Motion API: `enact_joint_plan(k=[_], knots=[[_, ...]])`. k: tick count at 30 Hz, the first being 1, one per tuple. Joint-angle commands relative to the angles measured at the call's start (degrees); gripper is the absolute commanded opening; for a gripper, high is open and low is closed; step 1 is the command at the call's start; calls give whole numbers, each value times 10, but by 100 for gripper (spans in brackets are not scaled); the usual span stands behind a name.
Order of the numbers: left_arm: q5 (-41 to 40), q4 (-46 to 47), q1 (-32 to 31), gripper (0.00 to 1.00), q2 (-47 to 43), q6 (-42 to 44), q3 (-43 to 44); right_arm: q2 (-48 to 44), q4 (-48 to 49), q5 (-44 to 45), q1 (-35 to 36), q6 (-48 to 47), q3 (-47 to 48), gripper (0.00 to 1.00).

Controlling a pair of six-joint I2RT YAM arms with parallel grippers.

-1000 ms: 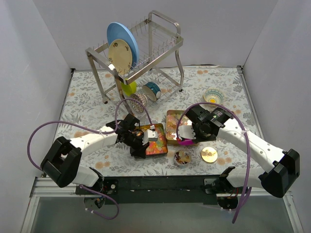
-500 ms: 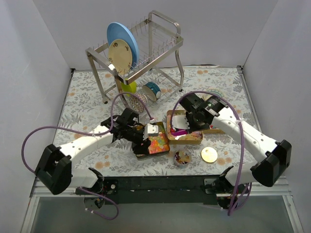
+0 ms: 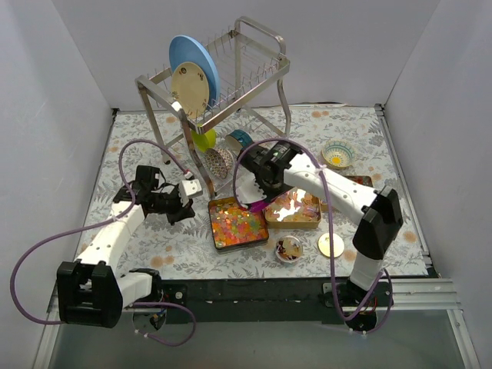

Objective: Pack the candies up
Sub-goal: Move the storage box to the center of the board, then adjust the spatula.

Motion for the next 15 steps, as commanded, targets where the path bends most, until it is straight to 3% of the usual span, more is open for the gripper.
enact_joint_plan(k=[1,15], knots=[[26,-4,16,0,-17,89,-45,38,-27,70,30,-45,36,1],[134,149,32,0,52,26,-135,117,-26,258,86,-115,38,1]])
